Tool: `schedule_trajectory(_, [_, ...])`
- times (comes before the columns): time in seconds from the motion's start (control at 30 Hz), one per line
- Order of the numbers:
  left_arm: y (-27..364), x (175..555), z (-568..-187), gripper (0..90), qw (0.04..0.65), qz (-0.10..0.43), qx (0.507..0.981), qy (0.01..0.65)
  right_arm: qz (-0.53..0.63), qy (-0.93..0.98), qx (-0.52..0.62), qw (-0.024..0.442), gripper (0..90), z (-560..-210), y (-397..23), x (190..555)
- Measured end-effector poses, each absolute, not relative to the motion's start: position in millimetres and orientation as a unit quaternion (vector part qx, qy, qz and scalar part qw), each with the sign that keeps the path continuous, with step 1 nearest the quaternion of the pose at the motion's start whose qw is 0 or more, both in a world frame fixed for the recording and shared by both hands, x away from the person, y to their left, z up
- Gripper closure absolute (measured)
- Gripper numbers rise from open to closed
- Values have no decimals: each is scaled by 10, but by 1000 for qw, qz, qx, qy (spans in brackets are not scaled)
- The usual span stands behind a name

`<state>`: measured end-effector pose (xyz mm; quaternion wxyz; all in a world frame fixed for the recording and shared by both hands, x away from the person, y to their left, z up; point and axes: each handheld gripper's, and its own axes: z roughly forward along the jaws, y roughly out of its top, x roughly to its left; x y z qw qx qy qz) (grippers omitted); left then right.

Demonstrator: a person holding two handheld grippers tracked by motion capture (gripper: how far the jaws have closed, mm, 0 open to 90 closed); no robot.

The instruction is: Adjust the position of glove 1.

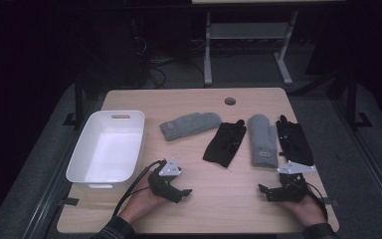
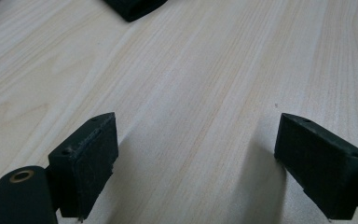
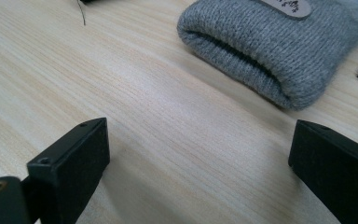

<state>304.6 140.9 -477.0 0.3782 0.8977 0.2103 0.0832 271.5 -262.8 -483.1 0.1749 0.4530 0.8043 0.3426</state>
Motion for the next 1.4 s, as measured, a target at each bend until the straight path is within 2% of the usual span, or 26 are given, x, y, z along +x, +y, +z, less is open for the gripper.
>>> schedule_trajectory(0.07, [1402,3062,-4737,160,365,83,902,215,342,804,453,175,48,-4830,-2628,2715])
schedule_trajectory(0.3, [1427,3163,-4638,439,354,89,900,238,342,805,452,175,47,-4830,-2629,2716])
schedule_trajectory(0.43, [1423,3247,-4521,681,361,95,891,257,342,805,452,174,45,-4830,-2629,2716])
schedule_trajectory(0.57, [1414,3384,-4403,884,361,105,885,276,342,805,452,175,45,-4831,-2629,2714])
schedule_trajectory(0.8, [1340,3592,-4263,893,370,118,870,304,342,805,453,173,43,-4831,-2627,2713])
schedule_trajectory(1.4, [1131,4197,-4175,894,360,166,855,335,342,805,453,173,43,-4831,-2627,2713])
